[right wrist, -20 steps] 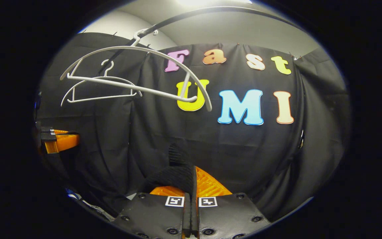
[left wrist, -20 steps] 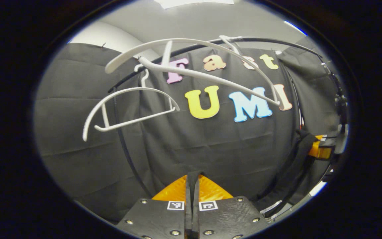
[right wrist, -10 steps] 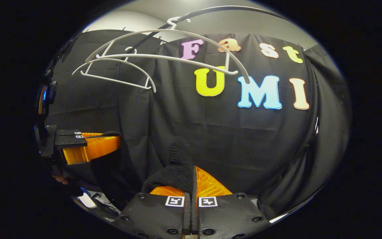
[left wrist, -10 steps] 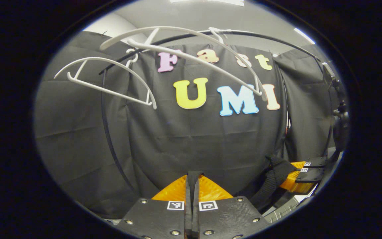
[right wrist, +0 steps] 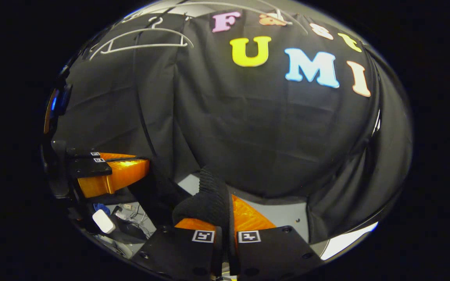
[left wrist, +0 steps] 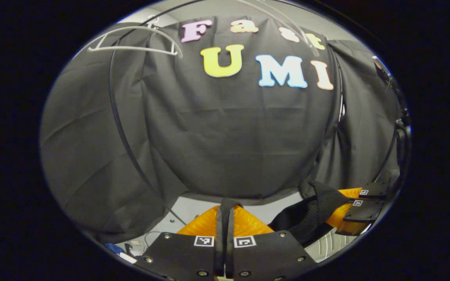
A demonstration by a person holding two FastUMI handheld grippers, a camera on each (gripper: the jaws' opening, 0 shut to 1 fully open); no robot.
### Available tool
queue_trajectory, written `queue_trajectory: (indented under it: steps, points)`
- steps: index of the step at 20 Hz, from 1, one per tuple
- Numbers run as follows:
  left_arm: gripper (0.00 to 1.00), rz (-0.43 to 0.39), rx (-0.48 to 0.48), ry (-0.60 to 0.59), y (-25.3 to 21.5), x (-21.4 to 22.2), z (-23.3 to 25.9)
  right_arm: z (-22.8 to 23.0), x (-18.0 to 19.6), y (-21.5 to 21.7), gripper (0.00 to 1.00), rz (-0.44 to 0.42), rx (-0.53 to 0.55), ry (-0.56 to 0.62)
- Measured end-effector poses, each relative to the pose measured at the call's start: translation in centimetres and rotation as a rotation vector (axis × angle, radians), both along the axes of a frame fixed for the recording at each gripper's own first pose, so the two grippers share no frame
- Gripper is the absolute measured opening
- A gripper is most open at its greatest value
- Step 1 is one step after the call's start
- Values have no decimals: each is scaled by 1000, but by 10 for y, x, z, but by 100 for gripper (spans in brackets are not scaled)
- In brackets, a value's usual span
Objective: Grasp the clothes on the hanger with both hands and then place them into the laundry hamper below.
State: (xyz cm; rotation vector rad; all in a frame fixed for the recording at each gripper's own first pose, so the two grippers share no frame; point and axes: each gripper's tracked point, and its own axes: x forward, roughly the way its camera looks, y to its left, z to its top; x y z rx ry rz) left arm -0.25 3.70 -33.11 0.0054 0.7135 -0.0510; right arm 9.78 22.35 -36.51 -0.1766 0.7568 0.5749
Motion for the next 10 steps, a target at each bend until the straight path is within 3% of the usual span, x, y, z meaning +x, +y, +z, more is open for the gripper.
queue_trajectory:
  steps: [4, 5, 9, 10]
  points:
    - [6, -27, 14, 126, 1, -16, -49, -42, -18, -8, 11, -25, -54, 167]
    - [10, -37, 10, 124, -2, -19, -49, -51, -25, -11, 7, -28, -73, 193]
    - [64, -53, 8, 110, 2, -24, -50, -70, -50, -14, 38, -22, -108, 264]
    - [77, -47, 9, 111, 7, -28, -49, -67, -54, -9, 41, -26, -78, 271]
